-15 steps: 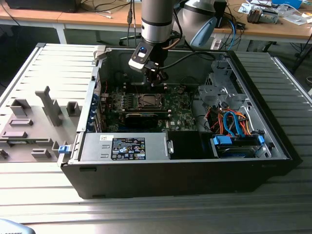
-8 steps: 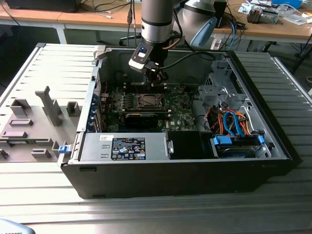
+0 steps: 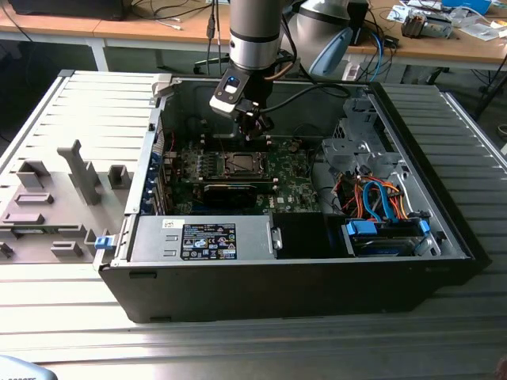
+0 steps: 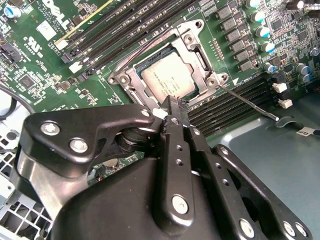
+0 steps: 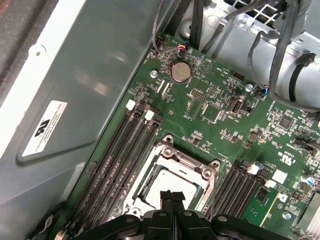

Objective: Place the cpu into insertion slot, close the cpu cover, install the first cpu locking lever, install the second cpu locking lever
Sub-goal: 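Install the first cpu locking lever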

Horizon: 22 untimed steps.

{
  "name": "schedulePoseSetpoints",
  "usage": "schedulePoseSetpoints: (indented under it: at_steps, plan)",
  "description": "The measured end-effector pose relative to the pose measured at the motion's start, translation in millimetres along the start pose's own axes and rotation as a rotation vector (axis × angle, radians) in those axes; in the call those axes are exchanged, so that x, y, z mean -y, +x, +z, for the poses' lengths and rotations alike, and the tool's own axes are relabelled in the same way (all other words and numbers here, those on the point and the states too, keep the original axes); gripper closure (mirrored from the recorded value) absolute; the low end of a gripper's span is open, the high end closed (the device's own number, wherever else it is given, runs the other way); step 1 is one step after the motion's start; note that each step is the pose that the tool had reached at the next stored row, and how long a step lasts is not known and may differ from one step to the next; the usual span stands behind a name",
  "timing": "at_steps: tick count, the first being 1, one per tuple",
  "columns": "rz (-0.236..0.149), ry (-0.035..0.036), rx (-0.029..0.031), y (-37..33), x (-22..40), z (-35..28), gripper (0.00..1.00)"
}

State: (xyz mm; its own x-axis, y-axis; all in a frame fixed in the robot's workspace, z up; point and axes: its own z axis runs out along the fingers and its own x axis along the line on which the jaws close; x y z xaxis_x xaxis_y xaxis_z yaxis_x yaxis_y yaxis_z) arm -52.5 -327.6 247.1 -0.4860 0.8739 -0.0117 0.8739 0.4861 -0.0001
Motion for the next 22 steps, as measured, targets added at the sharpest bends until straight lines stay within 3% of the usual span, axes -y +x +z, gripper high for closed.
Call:
schedulePoseSetpoints:
  at_steps: [22]
  plan:
    - [-0.028, -0.0003, 0.0000, 0.0, 0.0, 0.0, 0.89]
